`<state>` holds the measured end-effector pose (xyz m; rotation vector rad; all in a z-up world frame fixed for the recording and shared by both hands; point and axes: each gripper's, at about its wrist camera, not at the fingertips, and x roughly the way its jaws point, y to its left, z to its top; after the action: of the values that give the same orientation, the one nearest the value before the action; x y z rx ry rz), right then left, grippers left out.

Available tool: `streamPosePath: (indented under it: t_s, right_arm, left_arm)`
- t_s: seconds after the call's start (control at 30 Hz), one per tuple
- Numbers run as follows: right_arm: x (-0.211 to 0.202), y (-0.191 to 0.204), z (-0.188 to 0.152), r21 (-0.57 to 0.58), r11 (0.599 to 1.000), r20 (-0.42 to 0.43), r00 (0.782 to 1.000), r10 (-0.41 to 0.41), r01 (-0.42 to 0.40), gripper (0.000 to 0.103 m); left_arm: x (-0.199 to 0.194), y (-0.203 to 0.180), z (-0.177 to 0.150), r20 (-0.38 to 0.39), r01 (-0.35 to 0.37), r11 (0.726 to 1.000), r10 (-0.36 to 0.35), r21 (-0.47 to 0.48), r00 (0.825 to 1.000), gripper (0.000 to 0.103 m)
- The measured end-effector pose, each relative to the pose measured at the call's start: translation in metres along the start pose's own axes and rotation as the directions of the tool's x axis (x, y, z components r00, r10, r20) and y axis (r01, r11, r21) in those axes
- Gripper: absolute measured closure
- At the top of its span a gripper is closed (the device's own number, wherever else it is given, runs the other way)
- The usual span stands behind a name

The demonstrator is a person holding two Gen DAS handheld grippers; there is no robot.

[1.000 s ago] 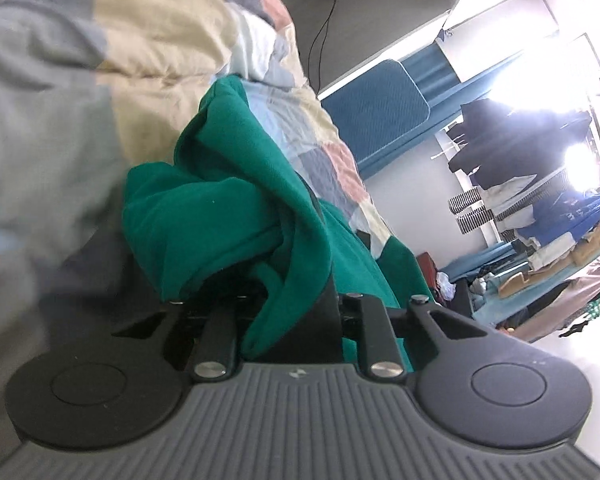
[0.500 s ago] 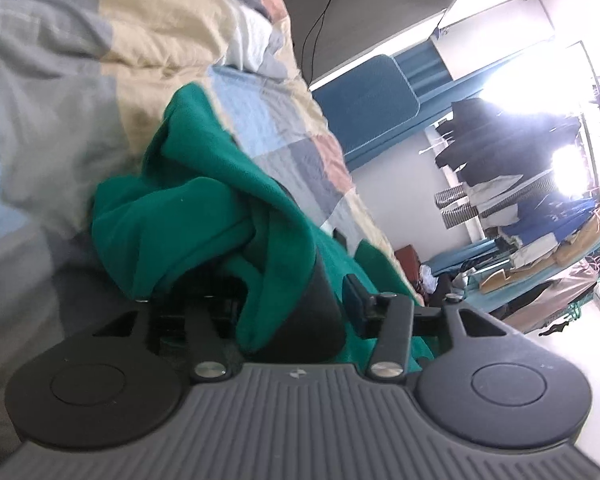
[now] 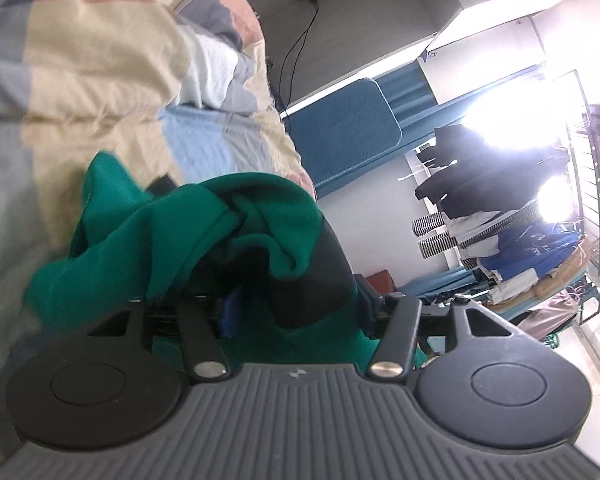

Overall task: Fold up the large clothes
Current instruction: 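Lower the hoodie onto the quilt and open both grippers, smoothing it flat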

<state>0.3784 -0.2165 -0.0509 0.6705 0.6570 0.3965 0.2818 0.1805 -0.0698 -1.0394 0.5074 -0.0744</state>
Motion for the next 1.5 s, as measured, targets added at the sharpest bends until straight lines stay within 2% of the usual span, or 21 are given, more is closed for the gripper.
streamPosePath:
  t_s: [0.1, 0.17, 0.23, 0.4, 0.53, 0.63, 0.73, 0.93, 1.0, 1.1, 1.13, 1.17, 1.2, 1.23, 1.27, 1.43, 1.5]
  right_arm:
    - [0.031, 0.003, 0.013, -0.026, 1.0, -0.012, 1.0, -0.01, 0.01, 0.09]
    - [0.053, 0.002, 0.021, -0.043, 0.999, -0.024, 1.0, -0.019, 0.018, 0.09]
    - [0.076, 0.001, 0.026, -0.074, 0.997, -0.043, 0.999, -0.033, 0.03, 0.091]
    - [0.144, -0.014, 0.038, -0.105, 0.993, -0.12, 0.991, -0.056, 0.043, 0.091]
    - [0.189, -0.029, 0.036, -0.153, 0.987, -0.177, 0.981, -0.081, 0.054, 0.095]
    - [0.209, -0.035, 0.032, -0.185, 0.981, -0.194, 0.977, -0.086, 0.05, 0.096]
    - [0.218, -0.037, 0.031, -0.22, 0.975, -0.199, 0.976, -0.09, 0.045, 0.096]
    - [0.218, -0.036, 0.034, -0.228, 0.973, -0.199, 0.977, -0.075, 0.028, 0.094]
    - [0.209, -0.033, 0.035, -0.219, 0.975, -0.186, 0.98, -0.064, 0.022, 0.092]
    - [0.191, -0.025, 0.039, -0.223, 0.974, -0.158, 0.985, -0.073, 0.036, 0.084]
    - [0.184, -0.021, 0.04, -0.232, 0.972, -0.147, 0.986, -0.077, 0.041, 0.077]
    - [0.173, -0.016, 0.041, -0.246, 0.968, -0.129, 0.989, -0.079, 0.046, 0.063]
    - [0.163, -0.012, 0.042, -0.256, 0.966, -0.111, 0.991, -0.077, 0.046, 0.055]
    - [0.153, -0.008, 0.042, -0.265, 0.963, -0.097, 0.993, -0.067, 0.039, 0.04]
    - [0.141, -0.004, 0.041, -0.279, 0.96, -0.08, 0.995, -0.054, 0.03, 0.037]
    - [0.101, 0.009, 0.032, -0.379, 0.922, -0.034, 0.994, -0.099, 0.079, 0.038]
    - [0.093, 0.009, 0.027, -0.427, 0.896, -0.016, 0.989, -0.146, 0.125, 0.038]
  left_arm:
    - [0.027, -0.002, 0.019, 0.026, -0.014, 0.998, 0.013, 0.069, 1.0, 0.038]
    - [0.049, -0.005, 0.031, 0.031, -0.007, 0.986, 0.002, 0.166, 1.0, 0.034]
    - [0.074, -0.004, 0.045, 0.024, -0.024, 0.964, 0.019, 0.264, 1.0, 0.034]
    - [0.145, 0.015, 0.075, -0.044, -0.09, 0.921, 0.115, 0.379, 0.992, 0.033]
    - [0.188, 0.027, 0.08, -0.059, -0.151, 0.854, 0.207, 0.498, 0.977, 0.033]
    - [0.208, 0.04, 0.081, -0.059, -0.188, 0.844, 0.25, 0.502, 0.966, 0.033]
    - [0.218, 0.048, 0.085, -0.07, -0.198, 0.849, 0.265, 0.489, 0.962, 0.033]
    - [0.208, 0.042, 0.082, -0.052, -0.185, 0.85, 0.241, 0.493, 0.969, 0.032]
    - [0.194, 0.034, 0.078, -0.043, -0.166, 0.854, 0.215, 0.493, 0.976, 0.027]
    - [0.173, 0.021, 0.071, -0.011, -0.167, 0.849, 0.199, 0.501, 0.98, 0.026]
    - [0.164, 0.016, 0.069, 0.005, -0.172, 0.844, 0.196, 0.508, 0.981, 0.026]
    - [0.156, 0.011, 0.066, 0.015, -0.174, 0.839, 0.194, 0.516, 0.981, 0.026]
    - [0.148, 0.006, 0.062, 0.027, -0.176, 0.83, 0.191, 0.529, 0.981, 0.026]
    - [0.139, 0.001, 0.059, 0.039, -0.181, 0.82, 0.191, 0.543, 0.981, 0.026]
    - [0.132, -0.003, 0.055, 0.049, -0.19, 0.811, 0.196, 0.554, 0.979, 0.026]
    - [0.098, -0.012, 0.039, 0.095, -0.234, 0.774, 0.221, 0.588, 0.971, 0.026]
    - [0.092, -0.01, 0.032, 0.102, -0.254, 0.756, 0.242, 0.604, 0.965, 0.026]
